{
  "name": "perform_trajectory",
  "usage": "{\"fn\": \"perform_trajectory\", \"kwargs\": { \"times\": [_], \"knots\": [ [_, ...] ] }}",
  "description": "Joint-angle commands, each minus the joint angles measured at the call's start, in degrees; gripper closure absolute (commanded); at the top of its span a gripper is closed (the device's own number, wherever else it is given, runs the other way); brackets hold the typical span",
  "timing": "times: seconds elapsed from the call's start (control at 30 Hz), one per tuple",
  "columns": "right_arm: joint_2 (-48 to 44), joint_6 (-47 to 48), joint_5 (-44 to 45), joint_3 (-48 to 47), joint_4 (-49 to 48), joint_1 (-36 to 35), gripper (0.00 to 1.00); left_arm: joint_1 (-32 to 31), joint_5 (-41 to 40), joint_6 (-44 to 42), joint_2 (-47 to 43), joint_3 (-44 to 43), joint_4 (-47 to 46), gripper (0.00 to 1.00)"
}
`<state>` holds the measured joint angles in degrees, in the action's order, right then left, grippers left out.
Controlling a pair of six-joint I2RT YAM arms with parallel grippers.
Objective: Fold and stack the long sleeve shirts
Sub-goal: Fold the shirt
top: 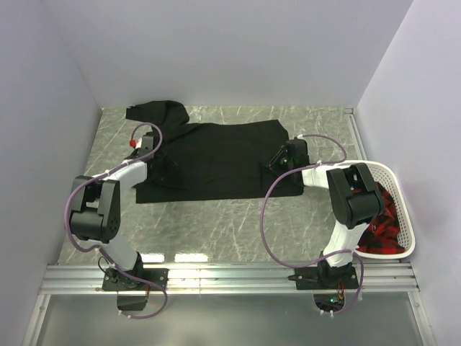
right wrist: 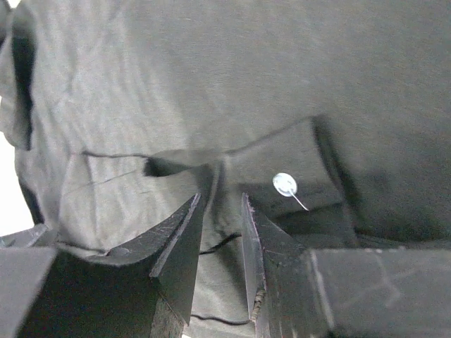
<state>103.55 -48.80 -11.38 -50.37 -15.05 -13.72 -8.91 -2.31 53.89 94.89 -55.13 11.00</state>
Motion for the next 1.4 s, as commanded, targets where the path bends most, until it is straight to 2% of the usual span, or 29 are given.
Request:
{"fn": "perform_trajectory", "kwargs": {
  "times": [0.0,0.23,0.57,0.67,0.87,1.0,1.1,1.2,1.37],
  "knots": [
    [0.3,-1.0,4.0,-1.1,0.9,0.4,0.64,1.6,-3.7,4.0,-0.3,3.1,-2.7,0.61],
    [-0.7,-1.5,8.1,0.0,5.1,1.1,0.64,7.0,-3.8,10.9,-0.4,13.5,-7.2,0.66],
    [-5.4,1.2,13.7,-0.3,10.9,1.5,0.64,8.5,-9.8,11.2,-7.9,12.4,-1.5,0.64],
    [-7.2,3.2,14.9,-0.7,13.2,1.3,0.64,8.4,-9.2,9.1,-10.1,10.8,-0.4,0.58],
    [-12.0,11.2,16.8,-3.2,20.0,0.2,0.63,8.1,-7.0,2.8,-15.4,7.7,2.4,0.33],
    [-12.5,18.4,16.2,-6.7,23.3,-3.6,0.63,6.5,-8.9,-1.1,-17.6,5.4,5.4,0.16],
    [-10.3,22.3,18.0,-11.7,26.6,-9.6,0.61,3.6,-10.2,-4.9,-14.7,-0.1,8.3,0.06],
    [-7.8,25.8,19.5,-15.5,26.8,-15.5,0.56,1.4,-8.2,-8.0,-9.7,-5.0,10.5,0.01],
    [-1.6,27.3,18.9,-21.6,27.9,-21.0,0.47,-2.1,-9.5,-10.6,-3.1,-8.8,12.9,0.02]
  ]
}}
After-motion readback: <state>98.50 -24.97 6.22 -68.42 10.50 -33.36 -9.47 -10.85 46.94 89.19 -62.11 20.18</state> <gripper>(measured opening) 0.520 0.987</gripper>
